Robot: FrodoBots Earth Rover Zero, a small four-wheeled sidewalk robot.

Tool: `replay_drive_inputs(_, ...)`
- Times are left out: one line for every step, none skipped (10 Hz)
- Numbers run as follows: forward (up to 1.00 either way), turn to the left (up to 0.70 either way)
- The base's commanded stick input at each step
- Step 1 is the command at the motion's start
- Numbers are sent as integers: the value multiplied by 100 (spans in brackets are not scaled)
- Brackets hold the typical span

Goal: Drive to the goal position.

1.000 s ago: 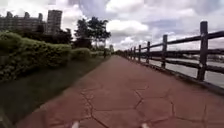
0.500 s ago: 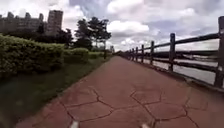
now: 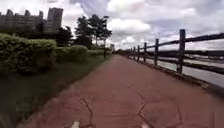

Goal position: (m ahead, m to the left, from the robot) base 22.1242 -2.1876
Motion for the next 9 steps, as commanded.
replay_drive_inputs(100, 0)
replay_drive_inputs(100, 0)
replay_drive_inputs(100, 0)
replay_drive_inputs(100, 0)
replay_drive_inputs(100, 0)
replay_drive_inputs(100, 0)
replay_drive_inputs(100, 0)
replay_drive_inputs(100, 0)
replay_drive_inputs(100, 0)
